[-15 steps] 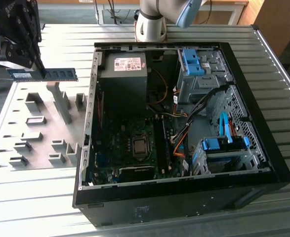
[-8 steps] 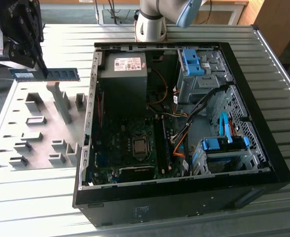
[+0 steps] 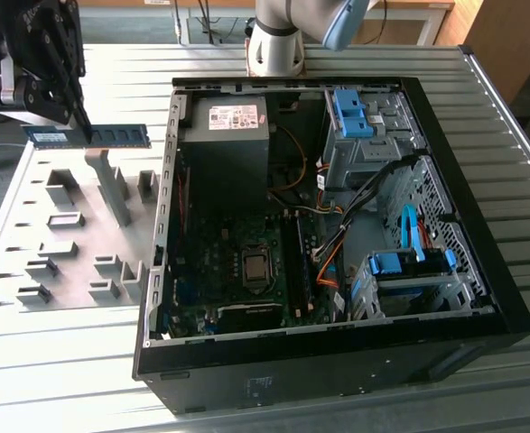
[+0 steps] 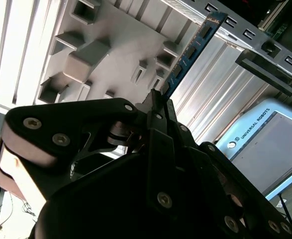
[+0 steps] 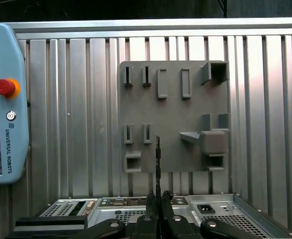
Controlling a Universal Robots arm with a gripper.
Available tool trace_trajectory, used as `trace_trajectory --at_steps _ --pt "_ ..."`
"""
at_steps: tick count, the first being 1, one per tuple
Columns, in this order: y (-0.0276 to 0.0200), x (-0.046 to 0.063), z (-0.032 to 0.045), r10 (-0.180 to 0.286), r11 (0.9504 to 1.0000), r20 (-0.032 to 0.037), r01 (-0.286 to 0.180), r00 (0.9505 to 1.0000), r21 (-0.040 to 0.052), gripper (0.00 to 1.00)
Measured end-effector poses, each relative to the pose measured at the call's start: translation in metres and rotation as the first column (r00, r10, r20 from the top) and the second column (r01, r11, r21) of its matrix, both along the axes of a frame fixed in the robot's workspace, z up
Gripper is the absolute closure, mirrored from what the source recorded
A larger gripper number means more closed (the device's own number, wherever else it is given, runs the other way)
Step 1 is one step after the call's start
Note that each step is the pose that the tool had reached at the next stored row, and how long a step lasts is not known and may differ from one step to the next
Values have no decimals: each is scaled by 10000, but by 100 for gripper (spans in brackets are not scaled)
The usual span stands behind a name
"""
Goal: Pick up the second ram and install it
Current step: 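Pick up the second ram and move it above second insertion slot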
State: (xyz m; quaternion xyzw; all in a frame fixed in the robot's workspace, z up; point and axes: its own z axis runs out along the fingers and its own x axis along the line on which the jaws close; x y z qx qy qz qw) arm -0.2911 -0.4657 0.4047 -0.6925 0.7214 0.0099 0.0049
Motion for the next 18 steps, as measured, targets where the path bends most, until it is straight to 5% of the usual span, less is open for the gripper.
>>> trace_trajectory --at_steps 18 --pt "0 89 1 0 10000 -1 0 10000 -1 86"
